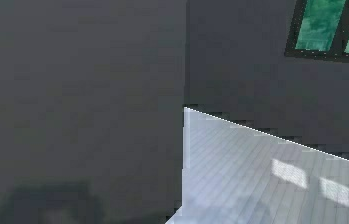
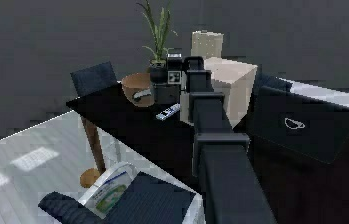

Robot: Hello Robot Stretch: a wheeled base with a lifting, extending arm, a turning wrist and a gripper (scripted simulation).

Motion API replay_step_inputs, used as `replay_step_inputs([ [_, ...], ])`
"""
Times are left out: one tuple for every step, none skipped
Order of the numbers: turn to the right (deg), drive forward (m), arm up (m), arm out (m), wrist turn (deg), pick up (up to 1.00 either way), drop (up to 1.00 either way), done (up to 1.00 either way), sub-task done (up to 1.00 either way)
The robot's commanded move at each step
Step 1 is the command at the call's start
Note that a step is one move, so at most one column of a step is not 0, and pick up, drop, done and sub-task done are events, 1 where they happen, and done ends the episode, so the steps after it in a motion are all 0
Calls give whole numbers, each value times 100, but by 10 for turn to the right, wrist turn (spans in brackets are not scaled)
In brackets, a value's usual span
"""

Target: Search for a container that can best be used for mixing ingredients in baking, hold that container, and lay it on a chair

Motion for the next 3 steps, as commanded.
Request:
replay_step_inputs([
  [0,0,0,0,0,0,100,0,0],
  [0,0,0,-10,0,0,0,0,0],
  [0,0,0,0,0,0,0,100,0],
])
